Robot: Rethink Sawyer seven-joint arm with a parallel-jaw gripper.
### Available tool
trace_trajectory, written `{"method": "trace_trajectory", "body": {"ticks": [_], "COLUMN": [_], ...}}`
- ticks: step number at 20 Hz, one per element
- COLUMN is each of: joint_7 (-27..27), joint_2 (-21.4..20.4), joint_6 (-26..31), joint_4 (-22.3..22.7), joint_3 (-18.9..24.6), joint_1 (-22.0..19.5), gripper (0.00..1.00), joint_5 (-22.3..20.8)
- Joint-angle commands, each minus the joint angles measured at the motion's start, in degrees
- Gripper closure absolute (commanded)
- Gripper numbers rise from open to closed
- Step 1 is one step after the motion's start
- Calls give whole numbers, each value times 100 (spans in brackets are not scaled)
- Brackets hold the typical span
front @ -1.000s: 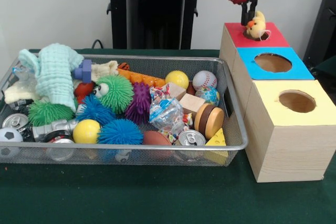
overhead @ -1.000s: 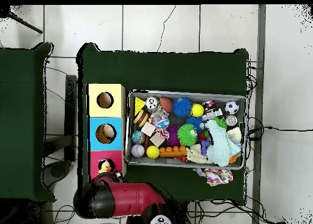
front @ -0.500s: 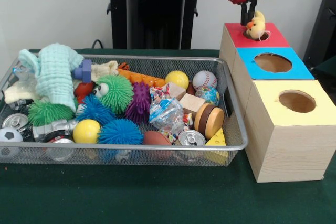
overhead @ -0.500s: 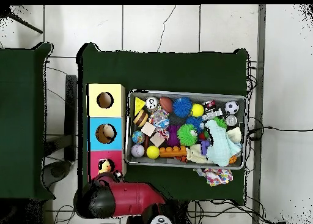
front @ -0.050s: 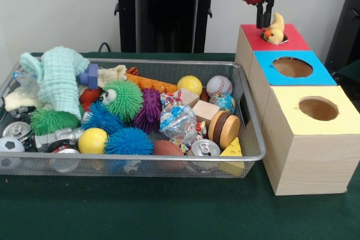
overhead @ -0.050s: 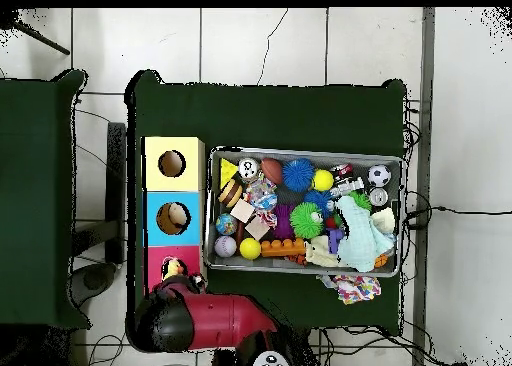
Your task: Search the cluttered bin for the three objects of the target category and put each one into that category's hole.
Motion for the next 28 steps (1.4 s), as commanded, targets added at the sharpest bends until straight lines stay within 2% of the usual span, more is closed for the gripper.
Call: {"method": "trace_trajectory", "body": {"ticks": [1, 14, 17, 21, 23, 28], "joint_7": [779, 737, 754, 829, 857, 871], "joint_2": [120, 121, -90, -649, -797, -794], "joint_6": [620, 635, 798, 1185, 1278, 890], "joint_4": [-831, -889, -740, -388, -271, 83], "joint_3": [35, 109, 86, 87, 74, 90], "joint_1": [-254, -342, -323, -258, -216, -243], "gripper": [100, 100, 100, 100, 100, 100], "joint_5": [92, 21, 30, 133, 143, -15]}}
